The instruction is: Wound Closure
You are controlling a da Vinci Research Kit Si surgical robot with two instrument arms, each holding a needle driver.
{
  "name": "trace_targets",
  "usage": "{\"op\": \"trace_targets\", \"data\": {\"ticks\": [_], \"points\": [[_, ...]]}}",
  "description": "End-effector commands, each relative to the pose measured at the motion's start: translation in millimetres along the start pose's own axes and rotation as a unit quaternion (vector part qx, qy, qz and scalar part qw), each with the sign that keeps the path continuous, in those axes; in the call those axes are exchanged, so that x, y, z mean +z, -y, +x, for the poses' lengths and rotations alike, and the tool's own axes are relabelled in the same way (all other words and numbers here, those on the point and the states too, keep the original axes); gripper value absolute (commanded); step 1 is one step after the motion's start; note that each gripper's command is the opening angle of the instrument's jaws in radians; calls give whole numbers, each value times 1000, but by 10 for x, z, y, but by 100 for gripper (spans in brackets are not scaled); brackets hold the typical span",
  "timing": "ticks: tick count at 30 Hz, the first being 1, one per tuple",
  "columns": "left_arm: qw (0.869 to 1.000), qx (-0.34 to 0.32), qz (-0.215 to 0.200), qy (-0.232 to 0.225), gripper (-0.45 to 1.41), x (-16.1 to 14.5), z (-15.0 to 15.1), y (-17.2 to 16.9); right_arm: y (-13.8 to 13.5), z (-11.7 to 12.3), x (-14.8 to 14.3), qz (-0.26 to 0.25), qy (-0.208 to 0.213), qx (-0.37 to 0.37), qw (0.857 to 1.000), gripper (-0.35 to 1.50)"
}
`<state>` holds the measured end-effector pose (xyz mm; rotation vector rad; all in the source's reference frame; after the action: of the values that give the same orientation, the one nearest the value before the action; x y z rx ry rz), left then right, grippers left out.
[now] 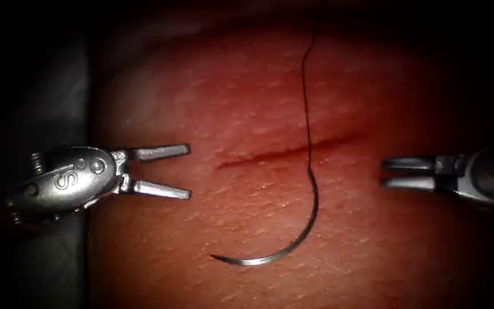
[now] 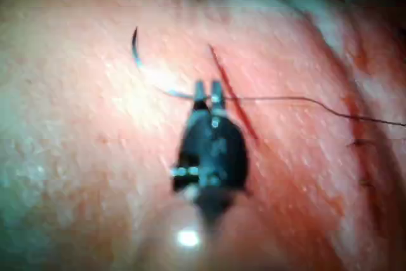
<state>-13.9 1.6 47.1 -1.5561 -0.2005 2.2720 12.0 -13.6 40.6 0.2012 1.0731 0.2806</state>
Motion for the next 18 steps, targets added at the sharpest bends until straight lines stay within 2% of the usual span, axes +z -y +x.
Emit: {"op": "trace_targets", "data": {"ticks": [1, 3, 4, 6, 11, 15, 18], "points": [[1000, -1, -1, -1, 9, 8, -5, -1, 8, -4, 8, 2, -1, 1, 1000, 24], [1000, -1, -1, 0, 9, 8, -5, -1, 7, -3, 8, 1, 0, 2, 1000, 43], [1000, -1, -1, 0, 11, 8, -5, -1, 7, -2, 8, 1, 0, 3, 1000, 71], [1000, -1, 0, 0, 12, 8, -4, -1, 6, -1, 9, 0, 0, 1, 1000, 93], [1000, -1, 1, 0, 21, 9, -4, -2, 6, 0, 10, 0, 0, -2, 1000, 97], [1000, -5, 1, 5, 24, 11, -2, -6, 6, 0, 9, 0, 0, -2, 1000, 90], [1000, -20, -1, 24, 28, 15, 0, -11, 7, -1, 9, 0, 0, -2, 1000, 87]]}}
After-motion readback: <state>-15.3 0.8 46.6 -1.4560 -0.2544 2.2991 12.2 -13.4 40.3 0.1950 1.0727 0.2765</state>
